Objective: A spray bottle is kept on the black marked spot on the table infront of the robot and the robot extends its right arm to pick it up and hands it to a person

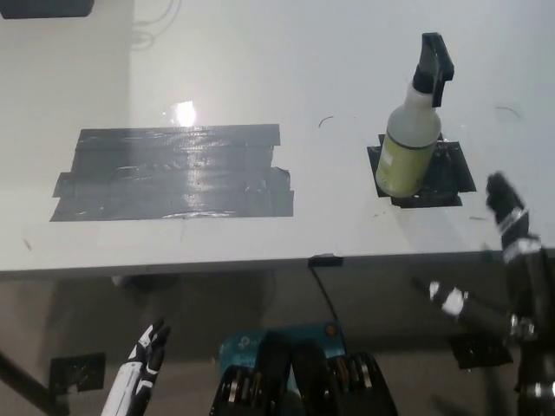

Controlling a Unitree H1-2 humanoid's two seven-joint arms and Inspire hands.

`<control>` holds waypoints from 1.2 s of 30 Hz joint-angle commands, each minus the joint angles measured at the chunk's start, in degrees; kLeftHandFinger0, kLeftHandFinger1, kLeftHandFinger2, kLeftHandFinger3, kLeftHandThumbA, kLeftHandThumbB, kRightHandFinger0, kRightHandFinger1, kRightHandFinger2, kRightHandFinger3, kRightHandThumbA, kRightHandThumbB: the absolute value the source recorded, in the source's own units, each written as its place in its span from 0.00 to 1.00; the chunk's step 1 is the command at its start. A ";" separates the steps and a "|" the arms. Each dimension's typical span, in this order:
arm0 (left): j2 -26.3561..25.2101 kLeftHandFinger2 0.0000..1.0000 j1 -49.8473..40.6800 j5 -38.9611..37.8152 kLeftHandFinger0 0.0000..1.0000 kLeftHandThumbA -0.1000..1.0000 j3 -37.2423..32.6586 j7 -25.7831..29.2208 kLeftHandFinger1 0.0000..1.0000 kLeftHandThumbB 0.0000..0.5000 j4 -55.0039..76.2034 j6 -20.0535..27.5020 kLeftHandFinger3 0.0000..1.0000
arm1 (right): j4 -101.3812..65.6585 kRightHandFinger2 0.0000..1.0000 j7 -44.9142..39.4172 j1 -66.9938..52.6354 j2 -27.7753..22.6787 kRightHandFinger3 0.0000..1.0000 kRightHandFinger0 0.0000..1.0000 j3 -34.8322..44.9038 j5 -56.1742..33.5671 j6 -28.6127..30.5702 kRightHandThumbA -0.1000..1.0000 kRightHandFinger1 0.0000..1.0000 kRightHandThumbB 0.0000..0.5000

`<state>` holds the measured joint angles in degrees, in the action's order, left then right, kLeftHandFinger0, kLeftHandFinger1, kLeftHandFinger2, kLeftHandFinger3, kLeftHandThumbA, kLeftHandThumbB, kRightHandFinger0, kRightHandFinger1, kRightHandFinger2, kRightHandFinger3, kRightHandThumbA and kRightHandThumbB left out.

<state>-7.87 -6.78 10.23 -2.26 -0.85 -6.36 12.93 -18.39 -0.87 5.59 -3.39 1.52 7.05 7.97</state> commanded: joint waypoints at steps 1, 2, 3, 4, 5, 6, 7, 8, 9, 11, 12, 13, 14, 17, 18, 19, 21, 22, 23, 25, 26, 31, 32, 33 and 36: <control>0.03 1.00 0.21 0.43 1.00 1.00 0.52 1.58 1.00 0.57 0.65 3.01 1.00 | -1.23 1.00 2.16 6.76 -0.61 1.00 1.00 2.14 1.03 -2.75 1.00 1.00 0.69; 0.04 1.00 0.21 0.44 1.00 1.00 0.54 1.57 1.00 0.57 0.64 3.03 1.00 | -1.23 1.00 2.06 6.81 -0.53 1.00 1.00 2.25 1.08 -2.80 1.00 1.00 0.69; 0.05 1.00 0.22 0.45 1.00 1.00 0.55 1.56 1.00 0.57 0.63 3.05 1.00 | -1.23 1.00 1.99 6.86 -0.47 1.00 1.00 2.33 1.11 -2.85 1.00 1.00 0.69; -0.01 1.00 0.53 0.21 1.00 1.00 0.61 1.42 1.00 0.56 0.36 3.19 1.00 | 2.33 1.00 1.86 11.60 -0.98 1.00 1.00 3.41 -0.77 -7.39 1.00 1.00 0.76; 0.05 1.00 0.52 0.17 1.00 1.00 0.64 1.51 1.00 0.57 0.30 3.62 1.00 | 5.63 1.00 2.14 13.98 -1.02 1.00 1.00 3.59 -0.47 -9.10 1.00 1.00 0.73; 0.06 1.00 0.52 0.18 1.00 1.00 0.66 1.51 1.00 0.57 0.28 3.70 1.00 | 6.01 1.00 2.14 14.29 -1.00 1.00 1.00 3.64 -0.43 -9.37 1.00 1.00 0.72; 0.10 1.00 0.46 0.32 1.00 1.00 0.69 1.57 1.00 0.57 0.45 3.52 1.00 | 9.59 1.00 2.36 16.29 -1.28 1.00 1.00 3.77 -0.12 -9.25 1.00 1.00 0.70; 0.12 1.00 0.43 0.38 1.00 1.00 0.70 1.59 1.00 0.56 0.52 3.46 1.00 | 11.16 1.00 2.44 17.17 -1.38 1.00 1.00 3.85 0.02 -9.21 1.00 1.00 0.70; 0.13 1.00 0.44 0.39 1.00 1.00 0.72 1.58 1.00 0.56 0.51 3.48 1.00 | 11.21 1.00 2.43 17.21 -1.37 1.00 1.00 3.88 0.04 -9.22 1.00 1.00 0.70; 0.14 1.00 0.44 0.40 1.00 1.00 0.74 1.57 1.00 0.56 0.50 3.50 1.00 | 11.41 1.00 2.43 17.34 -1.34 1.00 1.00 3.94 0.07 -9.21 1.00 1.00 0.70; 0.10 1.00 0.83 0.41 1.00 1.00 0.72 1.52 1.00 0.57 0.40 3.47 1.00 | 19.65 1.00 2.92 21.60 -1.79 1.00 1.00 4.26 -0.24 -9.37 1.00 1.00 0.70; 0.05 1.00 0.97 0.43 1.00 1.00 0.73 1.45 1.00 0.57 0.42 3.41 1.00 | 20.63 1.00 3.05 22.09 -1.85 1.00 1.00 4.35 -0.31 -9.32 1.00 1.00 0.70; 0.01 1.00 0.97 0.49 1.00 1.00 0.74 1.42 1.00 0.59 0.45 3.27 1.00 | 25.31 1.00 3.49 24.35 -1.78 1.00 1.00 4.21 -0.30 -7.85 1.00 1.00 0.67; -0.04 1.00 1.04 0.36 1.00 1.00 0.71 1.29 1.00 0.59 0.49 3.37 1.00 | 30.01 1.00 4.07 26.87 -1.72 1.00 1.00 4.20 -0.11 -7.76 1.00 1.00 0.78; -0.06 1.00 1.14 0.26 1.00 1.00 0.67 1.14 1.00 0.59 0.55 3.24 1.00 | 32.16 1.00 4.26 28.14 -1.75 1.00 1.00 4.23 -0.15 -8.20 1.00 1.00 0.78; -0.06 1.00 1.17 0.24 1.00 1.00 0.66 1.11 1.00 0.59 0.56 3.22 1.00 | 32.72 1.00 4.35 28.44 -1.77 1.00 1.00 4.22 -0.17 -8.20 1.00 1.00 0.79; 0.00 1.00 1.35 0.40 1.00 1.00 0.63 1.13 1.00 0.59 0.86 2.91 1.00 | 37.44 1.00 4.23 31.39 -1.91 1.00 1.00 4.35 -0.77 -9.59 1.00 1.00 0.77; 0.00 1.00 1.35 0.40 1.00 1.00 0.63 1.13 1.00 0.59 0.85 2.91 1.00 | 37.64 1.00 4.28 31.46 -1.93 1.00 1.00 4.34 -0.79 -9.46 1.00 1.00 0.77; 0.00 1.00 1.36 0.40 1.00 1.00 0.63 1.14 1.00 0.59 0.85 2.91 1.00 | 37.82 1.00 4.32 31.54 -1.94 1.00 1.00 4.33 -0.81 -9.34 1.00 1.00 0.77; -0.12 1.00 1.99 0.40 1.00 1.00 0.69 1.13 1.00 0.59 0.78 2.95 1.00 | 40.22 1.00 4.42 33.47 -1.70 1.00 1.00 4.43 -1.27 -9.70 1.00 1.00 0.77; -0.13 1.00 2.06 0.40 1.00 1.00 0.70 1.12 1.00 0.59 0.77 2.95 1.00 | 40.56 1.00 4.45 33.72 -1.68 1.00 1.00 4.43 -1.34 -9.71 1.00 1.00 0.77; -0.31 1.00 2.39 0.20 1.00 1.00 0.74 0.87 1.00 0.57 0.97 2.65 1.00 | 45.41 1.00 4.64 36.42 -1.14 1.00 1.00 4.46 -2.14 -9.15 1.00 1.00 0.73; -0.31 1.00 2.39 0.20 1.00 1.00 0.74 0.87 1.00 0.57 0.97 2.65 1.00 | 45.52 1.00 4.66 36.46 -1.15 1.00 1.00 4.45 -2.16 -9.07 1.00 1.00 0.73; -0.31 1.00 2.40 0.20 1.00 1.00 0.74 0.87 1.00 0.57 0.97 2.65 1.00 | 45.66 1.00 4.70 36.51 -1.17 1.00 1.00 4.43 -2.18 -8.97 1.00 1.00 0.73; -0.32 1.00 2.69 -0.04 1.00 1.00 0.75 0.63 1.00 0.56 1.25 2.14 1.00 | 49.19 1.00 4.53 38.25 -0.93 1.00 1.00 4.33 -2.86 -7.71 1.00 1.00 0.70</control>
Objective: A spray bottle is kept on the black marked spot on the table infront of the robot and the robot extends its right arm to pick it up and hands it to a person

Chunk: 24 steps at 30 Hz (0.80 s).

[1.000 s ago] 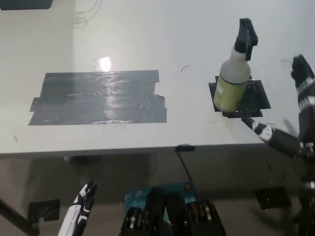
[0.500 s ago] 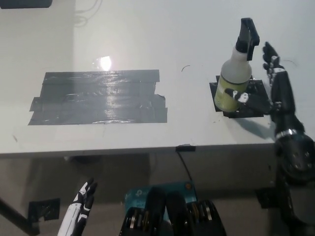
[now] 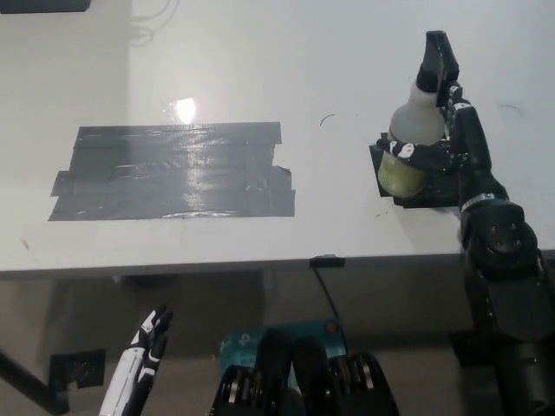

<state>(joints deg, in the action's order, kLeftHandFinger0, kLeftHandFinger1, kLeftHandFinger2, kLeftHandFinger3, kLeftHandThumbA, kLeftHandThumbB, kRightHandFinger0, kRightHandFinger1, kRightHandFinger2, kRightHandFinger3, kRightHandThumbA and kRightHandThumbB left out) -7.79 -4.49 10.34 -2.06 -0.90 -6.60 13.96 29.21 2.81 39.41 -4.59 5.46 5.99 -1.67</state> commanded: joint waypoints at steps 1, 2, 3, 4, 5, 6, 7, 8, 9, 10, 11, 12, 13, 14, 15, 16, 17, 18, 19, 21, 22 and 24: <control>-0.39 1.00 0.43 -0.44 1.00 1.00 0.61 0.60 1.00 0.58 1.34 1.18 1.00 | 3.24 1.00 0.95 4.94 0.36 1.00 1.00 0.32 -1.89 2.79 1.00 1.00 0.76; -0.43 1.00 0.46 -0.37 1.00 1.00 0.62 0.62 1.00 0.58 1.27 1.21 1.00 | 4.42 1.00 1.15 5.27 0.42 1.00 1.00 0.11 -1.76 3.01 1.00 1.00 0.77; -0.53 1.00 0.77 0.01 1.00 1.00 0.61 0.71 1.00 0.57 1.45 0.93 1.00 | 5.71 1.00 1.69 5.81 0.40 1.00 1.00 -0.29 -1.07 2.69 1.00 1.00 0.80; -0.56 1.00 0.80 0.07 1.00 1.00 0.60 0.70 1.00 0.57 1.50 0.92 1.00 | 6.30 1.00 1.95 5.95 0.36 1.00 1.00 -0.59 -0.65 2.66 1.00 1.00 0.80; -0.57 1.00 0.80 0.07 1.00 1.00 0.60 0.70 1.00 0.57 1.50 0.93 1.00 | 6.58 1.00 2.05 6.03 0.33 1.00 1.00 -0.69 -0.62 2.80 1.00 1.00 0.80; -0.58 1.00 0.85 0.02 1.00 1.00 0.59 0.66 1.00 0.57 1.57 0.96 1.00 | 7.07 1.00 2.10 6.03 0.40 1.00 1.00 -0.64 -0.83 2.89 1.00 1.00 0.82; -0.63 1.00 0.93 -0.01 1.00 1.00 0.59 0.62 1.00 0.57 1.61 1.04 1.00 | 8.42 1.00 1.92 6.06 0.55 1.00 1.00 -0.50 -1.31 3.04 1.00 1.00 0.82; -0.64 1.00 1.03 -0.06 1.00 1.00 0.59 0.56 1.00 0.57 1.69 0.92 1.00 | 9.95 1.00 1.66 6.10 0.46 1.00 1.00 -0.58 -1.53 3.62 1.00 1.00 0.83; -0.64 1.00 1.04 -0.07 1.00 1.00 0.59 0.56 1.00 0.57 1.70 0.91 1.00 | 10.15 1.00 1.66 6.13 0.44 1.00 1.00 -0.61 -1.55 3.74 1.00 1.00 0.83; -0.64 1.00 1.05 -0.07 1.00 1.00 0.59 0.56 1.00 0.57 1.69 0.91 1.00 | 10.36 1.00 1.69 6.20 0.42 1.00 1.00 -0.62 -1.57 3.91 1.00 1.00 0.83; -0.64 1.00 1.05 -0.07 1.00 1.00 0.59 0.56 1.00 0.57 1.69 0.91 1.00 | 10.42 1.00 1.70 6.23 0.42 1.00 1.00 -0.62 -1.58 3.97 1.00 1.00 0.83; -0.63 1.00 1.18 -0.31 1.00 1.00 0.64 0.44 1.00 0.58 1.81 0.69 1.00 | 13.46 1.00 1.36 6.66 0.38 1.00 1.00 -0.40 -2.12 4.71 1.00 1.00 0.88; -0.62 1.00 1.24 -0.49 1.00 1.00 0.68 0.36 1.00 0.58 1.87 0.54 1.00 | 15.34 1.00 1.19 6.93 0.40 1.00 1.00 -0.19 -2.54 5.12 1.00 1.00 0.89; -0.62 1.00 1.24 -0.49 1.00 1.00 0.68 0.36 1.00 0.58 1.87 0.54 1.00 | 15.56 1.00 1.20 7.01 0.38 1.00 1.00 -0.20 -2.56 5.30 1.00 1.00 0.89; -0.62 1.00 1.24 -0.49 1.00 1.00 0.68 0.36 1.00 0.58 1.88 0.54 1.00 | 15.76 1.00 1.22 7.08 0.37 1.00 1.00 -0.21 -2.59 5.45 1.00 1.00 0.89; -0.62 1.00 1.24 -0.49 1.00 1.00 0.67 0.36 1.00 0.58 1.88 0.53 1.00 | 16.00 1.00 1.25 7.16 0.35 1.00 1.00 -0.23 -2.63 5.64 1.00 1.00 0.89; -0.58 1.00 1.53 -0.51 1.00 1.00 0.63 0.33 1.00 0.58 1.71 0.56 1.00 | 17.37 1.00 1.29 7.41 0.83 1.00 1.00 1.03 -4.35 8.18 0.86 1.00 0.77; -0.57 1.00 1.55 -0.52 1.00 1.00 0.62 0.32 1.00 0.58 1.72 0.54 1.00 | 17.65 1.00 1.44 7.48 0.89 1.00 1.00 1.18 -4.51 8.81 0.82 1.00 0.78; -0.57 1.00 1.55 -0.52 1.00 1.00 0.62 0.32 1.00 0.58 1.72 0.54 1.00 | 17.87 1.00 1.45 7.55 0.88 1.00 1.00 1.19 -4.54 9.02 0.82 1.00 0.78; -0.61 1.00 1.60 -0.44 1.00 1.00 0.63 0.34 1.00 0.59 1.78 0.51 1.00 | 17.71 0.27 12.71 8.56 2.12 0.30 0.06 1.82 -0.22 11.14 0.16 0.13 0.53; -0.60 1.00 1.79 -0.42 1.00 1.00 0.62 0.34 1.00 0.59 1.75 0.44 1.00 | 17.82 0.35 13.85 8.75 2.13 0.31 0.01 1.87 0.25 11.73 0.09 0.15 0.53; -0.72 1.00 2.12 -0.44 1.00 1.00 0.59 0.33 1.00 0.60 1.33 0.94 1.00 | 16.86 0.62 13.15 8.80 2.26 0.47 0.01 2.43 -0.88 11.55 0.04 0.30 0.41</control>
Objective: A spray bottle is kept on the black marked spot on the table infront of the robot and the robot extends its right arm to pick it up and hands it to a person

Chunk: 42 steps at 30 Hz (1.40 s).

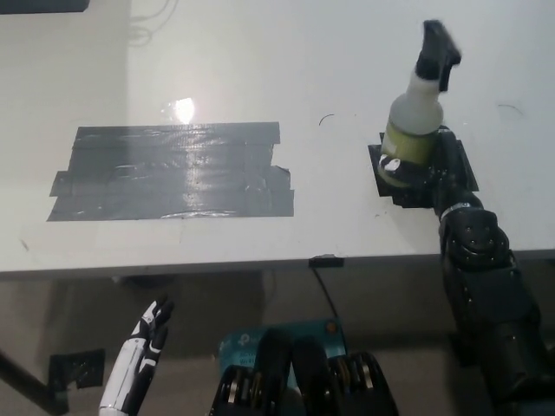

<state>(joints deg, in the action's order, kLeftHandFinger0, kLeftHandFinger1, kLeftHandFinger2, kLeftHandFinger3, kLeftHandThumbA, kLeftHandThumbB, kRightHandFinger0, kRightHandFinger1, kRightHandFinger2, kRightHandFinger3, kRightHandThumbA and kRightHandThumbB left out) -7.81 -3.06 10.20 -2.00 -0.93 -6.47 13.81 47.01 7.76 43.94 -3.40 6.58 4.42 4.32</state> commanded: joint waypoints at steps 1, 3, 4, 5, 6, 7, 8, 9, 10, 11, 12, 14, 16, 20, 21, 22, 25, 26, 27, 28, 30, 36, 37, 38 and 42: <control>-0.80 1.00 0.65 -0.22 1.00 1.00 0.51 0.33 1.00 0.59 1.16 1.20 1.00 | -1.92 0.68 7.95 3.95 1.12 0.55 0.02 1.18 0.69 5.50 0.03 0.35 0.38; -0.90 1.00 0.54 -0.15 1.00 1.00 0.46 0.19 1.00 0.60 1.39 0.79 1.00 | -4.06 0.63 8.00 3.30 1.22 0.54 0.02 0.77 1.12 5.83 0.02 0.33 0.35; -0.89 1.00 0.52 -0.19 1.00 1.00 0.46 0.15 1.00 0.60 1.50 0.64 1.00 | -4.67 0.60 8.09 3.15 1.26 0.52 0.01 0.65 1.21 5.78 0.02 0.31 0.33; -0.82 1.00 0.44 -0.29 1.00 1.00 0.48 0.12 1.00 0.60 1.81 0.30 1.00 | -5.62 0.57 7.78 2.91 1.39 0.52 0.00 0.71 0.80 5.92 0.00 0.29 0.33; -0.82 1.00 0.46 -0.17 1.00 1.00 0.47 0.20 1.00 0.59 1.78 0.41 1.00 | -6.94 0.55 7.23 2.53 1.50 0.51 0.00 0.62 0.50 6.16 0.00 0.28 0.30; -0.83 1.00 0.47 -0.11 1.00 1.00 0.46 0.24 1.00 0.59 1.76 0.47 1.00 | -7.52 0.55 7.06 2.36 1.54 0.51 0.00 0.55 0.38 6.21 0.00 0.28 0.30; -0.90 1.00 0.51 0.00 1.00 1.00 0.40 0.24 1.00 0.58 1.72 0.70 1.00 | -8.60 0.56 7.02 2.12 1.58 0.53 0.00 0.31 0.60 5.66 0.00 0.29 0.30; -0.96 1.00 0.63 0.10 1.00 1.00 0.36 0.29 1.00 0.56 1.57 1.12 1.00 | -10.79 0.57 6.77 1.71 1.80 0.53 0.01 -0.05 0.82 4.85 0.00 0.30 0.28; -0.93 1.00 0.68 -0.02 1.00 1.00 0.40 0.26 1.00 0.57 1.64 1.04 1.00 | -13.85 0.57 5.90 1.19 2.08 0.54 0.00 -0.63 0.82 3.85 0.00 0.30 0.26; -0.90 1.00 0.63 -0.07 1.00 1.00 0.41 0.24 1.00 0.57 1.71 0.92 1.00 | -15.60 0.57 5.16 0.84 2.21 0.54 0.00 -1.01 0.70 3.47 0.00 0.29 0.25; -0.93 1.00 0.68 -0.03 1.00 1.00 0.40 0.30 1.00 0.56 1.48 1.21 1.00 | -18.31 0.58 4.11 0.40 2.27 0.60 0.00 -1.91 1.07 1.92 0.00 0.29 0.25; -0.98 1.00 0.76 -0.04 1.00 1.00 0.39 0.30 1.00 0.56 1.23 1.44 1.00 | -22.48 0.61 2.72 -0.24 2.22 0.65 0.00 -3.56 2.03 -1.60 0.00 0.30 0.24; -1.07 1.00 0.96 -0.05 1.00 1.00 0.41 0.19 1.00 0.57 1.39 1.10 1.00 | -25.29 0.64 1.15 -0.29 2.35 0.69 0.00 -4.91 1.93 -3.73 0.00 0.32 0.23; -1.06 1.00 1.14 0.13 1.00 1.00 0.29 0.09 1.00 0.56 1.65 0.64 1.00 | -31.21 0.74 -5.77 0.14 2.92 0.81 0.00 -7.40 -3.24 -11.29 0.00 0.37 0.20; -1.05 1.00 1.16 0.08 1.00 1.00 0.29 0.07 1.00 0.56 1.64 0.61 1.00 | -31.64 0.74 -6.34 0.23 2.88 0.82 0.00 -7.81 -3.32 -12.20 0.00 0.37 0.20; -1.08 1.00 1.21 -0.12 1.00 1.00 0.37 -0.02 1.00 0.56 1.72 0.41 1.00 | -31.90 0.74 -7.10 0.50 3.03 0.83 0.00 -8.29 -3.72 -13.30 0.00 0.38 0.21; -1.23 1.00 1.58 -0.09 1.00 1.00 0.39 -0.07 1.00 0.56 1.62 0.42 1.00 | -32.31 0.76 -9.80 1.50 5.02 0.79 0.01 -8.16 -8.09 -19.07 0.00 0.42 0.29; -1.26 1.00 1.75 0.04 1.00 1.00 0.36 -0.04 1.00 0.56 1.51 0.38 1.00 | -32.43 0.77 -9.79 1.69 5.19 0.80 0.02 -8.46 -7.69 -20.45 0.00 0.43 0.29; -1.25 1.00 1.83 0.00 1.00 1.00 0.35 -0.06 1.00 0.56 1.48 0.37 1.00 | -32.47 0.80 -9.94 1.80 5.36 0.82 0.01 -8.66 -7.54 -21.29 0.00 0.44 0.29; -1.20 1.00 1.80 -0.38 1.00 1.00 0.39 -0.25 1.00 0.56 1.71 0.09 1.00 | -30.83 0.83 -10.57 2.11 6.24 0.85 0.00 -9.24 -7.49 -21.64 0.00 0.45 0.27; -1.24 1.00 1.82 -0.57 1.00 1.00 0.37 -0.39 1.00 0.55 1.78 0.10 1.00 | -29.88 0.85 -10.85 2.20 6.77 0.86 0.00 -9.49 -7.45 -22.08 0.00 0.46 0.26; -1.48 1.00 1.83 -0.25 1.00 1.00 0.16 -0.59 1.00 0.53 2.45 -0.17 1.00 | -24.43 0.83 -14.11 3.17 7.95 0.84 0.00 -9.71 -8.97 -25.77 0.00 0.45 0.29; -1.52 1.00 1.83 -0.25 1.00 1.00 0.15 -0.64 1.00 0.53 2.50 -0.22 1.00 | -23.92 0.82 -14.58 3.31 8.16 0.83 0.00 -9.37 -9.65 -26.41 0.00 0.45 0.29; -1.54 1.00 1.86 -0.42 1.00 1.00 0.15 -0.70 1.00 0.53 2.41 -0.10 1.00 | -23.11 0.81 -15.06 3.67 8.52 0.82 0.00 -8.70 -10.73 -27.96 0.00 0.44 0.31; -1.71 1.00 2.13 -0.33 1.00 1.00 0.07 -0.83 1.00 0.55 2.62 -0.77 1.00 | -21.36 0.76 -15.89 4.23 9.05 0.71 0.00 -7.82 -11.71 -29.46 0.00 0.38 0.31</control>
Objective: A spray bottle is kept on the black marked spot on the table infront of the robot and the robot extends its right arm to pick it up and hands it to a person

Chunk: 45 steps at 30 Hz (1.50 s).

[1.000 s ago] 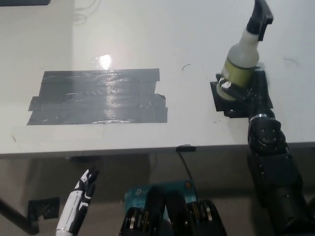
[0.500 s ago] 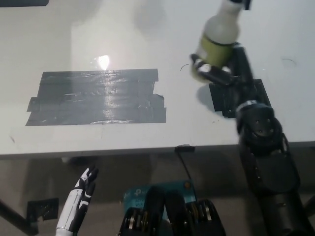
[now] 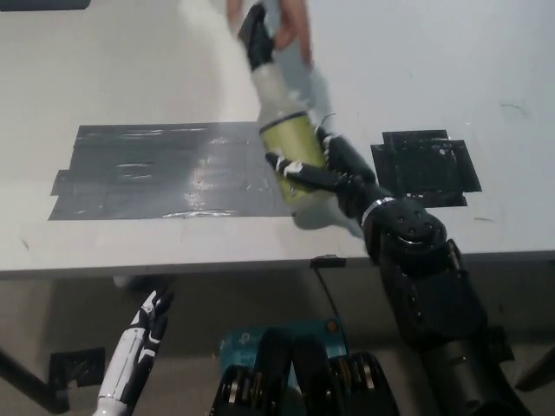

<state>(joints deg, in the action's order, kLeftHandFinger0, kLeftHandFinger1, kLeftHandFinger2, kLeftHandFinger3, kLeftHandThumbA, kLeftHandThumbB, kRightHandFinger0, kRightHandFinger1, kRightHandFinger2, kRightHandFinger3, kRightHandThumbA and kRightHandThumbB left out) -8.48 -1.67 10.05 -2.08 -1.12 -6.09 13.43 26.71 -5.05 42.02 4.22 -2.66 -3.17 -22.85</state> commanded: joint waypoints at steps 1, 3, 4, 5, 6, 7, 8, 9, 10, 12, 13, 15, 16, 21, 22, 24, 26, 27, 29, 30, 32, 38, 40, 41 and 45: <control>-1.08 1.00 0.81 -0.12 1.00 1.00 0.12 -0.60 1.00 0.54 2.14 -0.25 1.00 | -0.74 0.74 -3.27 6.24 1.44 0.70 0.00 1.30 -4.01 -2.23 0.00 0.35 0.31; -1.22 1.00 0.96 -0.12 1.00 1.00 0.04 -0.69 1.00 0.54 2.08 -0.27 1.00 | -0.54 0.73 -3.46 6.26 1.45 0.68 0.00 1.42 -3.95 -2.30 0.00 0.34 0.31; -1.23 1.00 0.93 0.05 1.00 1.00 -0.02 -0.63 1.00 0.53 2.25 -0.25 1.00 | -0.35 0.71 -3.68 6.25 1.41 0.67 0.00 1.42 -3.98 -1.98 0.00 0.33 0.31; -1.24 1.00 0.88 0.06 1.00 1.00 -0.07 -0.66 1.00 0.52 2.51 -0.44 1.00 | -0.39 0.71 -3.75 6.15 1.38 0.67 0.00 1.44 -3.96 -1.83 0.00 0.33 0.33; -1.35 1.00 1.03 0.14 1.00 1.00 -0.15 -0.68 1.00 0.52 2.34 -0.36 1.00 | -0.69 0.71 -3.73 5.91 1.42 0.66 0.00 1.86 -4.35 -1.82 0.00 0.32 0.32; -1.42 1.00 1.13 0.24 1.00 1.00 -0.22 -0.71 1.00 0.52 2.24 -0.29 1.00 | -0.88 0.71 -3.70 5.74 1.48 0.66 0.00 2.18 -4.66 -1.69 0.00 0.32 0.32; -1.52 1.00 1.24 0.26 1.00 1.00 -0.32 -0.78 1.00 0.52 2.16 -0.17 1.00 | -1.35 0.71 -3.52 5.45 1.57 0.68 0.00 2.65 -4.97 -1.64 0.00 0.32 0.30; -1.54 1.00 1.24 0.20 1.00 1.00 -0.36 -0.82 1.00 0.52 2.17 -0.12 1.00 | -1.56 0.71 -3.42 5.36 1.60 0.68 0.00 2.79 -4.98 -1.69 0.00 0.32 0.30; -1.62 1.00 1.29 0.14 1.00 1.00 -0.43 -0.84 1.00 0.52 2.03 -0.06 1.00 | -1.78 0.70 -3.26 5.11 1.71 0.67 0.00 3.28 -5.15 -1.25 0.00 0.30 0.27; -1.81 1.00 1.70 0.16 1.00 1.00 -0.51 -0.93 1.00 0.52 1.84 -0.06 1.00 | -2.07 0.73 -2.66 4.87 1.96 0.70 0.00 4.44 -5.84 0.20 0.00 0.34 0.31; -1.81 1.00 1.75 -0.05 1.00 1.00 -0.54 -1.03 1.00 0.53 1.86 -0.09 1.00 | -2.52 0.71 -1.67 4.54 2.52 0.65 0.00 5.62 -6.49 1.31 0.00 0.35 0.33; -1.82 1.00 1.75 0.11 1.00 1.00 -0.61 -1.01 1.00 0.54 2.07 -0.51 1.00 | -3.33 1.00 -2.09 4.21 2.70 1.00 0.23 6.81 -7.62 1.49 0.25 0.62 0.49; -1.81 1.00 1.81 0.25 1.00 1.00 -0.66 -0.96 1.00 0.54 2.08 -0.68 1.00 | -3.76 0.97 -2.66 4.10 2.58 1.00 0.27 7.10 -7.92 1.30 0.33 0.62 0.48; -1.70 1.00 1.27 -0.22 1.00 1.00 -0.76 -1.16 1.00 0.56 2.46 -1.12 1.00 | -9.90 1.00 -10.67 1.21 -0.93 1.00 1.00 4.50 -9.43 4.40 0.67 1.00 1.00; -1.72 1.00 1.26 -0.07 1.00 1.00 -0.79 -1.13 1.00 0.56 2.55 -1.29 1.00 | -10.99 1.00 -11.12 0.85 -1.70 1.00 1.00 3.80 -8.79 5.27 0.69 1.00 1.00; -1.62 1.00 1.37 -0.08 1.00 1.00 -0.92 -1.05 1.00 0.53 2.37 -0.86 1.00 | -16.56 1.00 -10.89 -0.95 -3.98 1.00 1.00 2.66 -7.14 7.36 0.74 1.00 1.00; -1.50 1.00 1.11 0.01 1.00 1.00 -0.99 -0.91 1.00 0.54 2.28 -0.81 1.00 | -24.37 1.00 -9.96 -3.77 -7.07 1.00 1.00 1.46 -4.76 7.30 0.86 1.00 1.00; -1.43 1.00 0.98 0.16 1.00 1.00 -1.12 -0.88 1.00 0.54 2.24 -0.71 1.00 | -26.98 1.00 -9.74 -4.76 -7.94 1.00 1.00 1.22 -4.48 6.27 0.86 1.00 1.00; -1.27 1.00 0.95 0.47 1.00 1.00 -1.24 -0.76 1.00 0.54 2.39 -1.00 1.00 | -34.77 1.00 -9.42 -7.56 -9.52 1.00 1.00 2.13 -5.37 4.71 0.87 1.00 1.00; -1.17 1.00 0.87 0.38 1.00 1.00 -1.27 -0.76 1.00 0.53 2.37 -0.97 1.00 | -38.83 1.00 -9.81 -9.51 -10.11 1.00 1.00 3.51 -7.84 4.64 0.82 1.00 0.98; -1.06 1.00 0.79 0.09 1.00 1.00 -1.28 -0.85 1.00 0.53 2.28 -0.99 1.00 | -41.94 1.00 -10.14 -11.14 -10.78 1.00 1.00 4.49 -9.74 4.11 0.78 1.00 0.98; -0.95 1.00 0.18 -0.37 1.00 1.00 -1.24 -0.60 1.00 0.53 0.81 0.80 1.00 | -58.48 1.00 -9.88 -25.24 -14.37 1.00 1.00 6.17 -11.30 5.27 0.83 1.00 0.92; -0.78 1.00 0.02 -0.38 1.00 1.00 -1.28 -0.49 1.00 0.55 0.70 1.00 1.00 | -60.14 1.00 -9.75 -29.03 -14.24 1.00 1.00 5.79 -10.87 7.47 0.85 1.00 0.91; -0.71 1.00 -0.11 -0.84 1.00 1.00 -1.19 -0.62 1.00 0.55 0.62 0.91 1.00 | -60.21 1.00 -9.24 -31.31 -13.90 1.00 1.00 5.15 -8.81 9.85 0.87 1.00 0.92; -0.68 1.00 -0.97 -0.67 1.00 1.00 -1.09 -0.30 1.00 0.55 0.47 1.31 1.00 | -56.88 1.00 -8.15 -39.51 -10.69 1.00 1.00 3.47 -7.24 16.94 0.92 1.00 0.81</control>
<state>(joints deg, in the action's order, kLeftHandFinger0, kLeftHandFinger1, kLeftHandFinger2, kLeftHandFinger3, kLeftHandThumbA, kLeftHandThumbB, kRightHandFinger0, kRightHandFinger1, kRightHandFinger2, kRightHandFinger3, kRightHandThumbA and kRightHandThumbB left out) -9.11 -1.46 9.85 -2.83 -1.15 -6.54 12.31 -25.11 -12.36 10.41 -8.00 1.52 -10.02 -18.54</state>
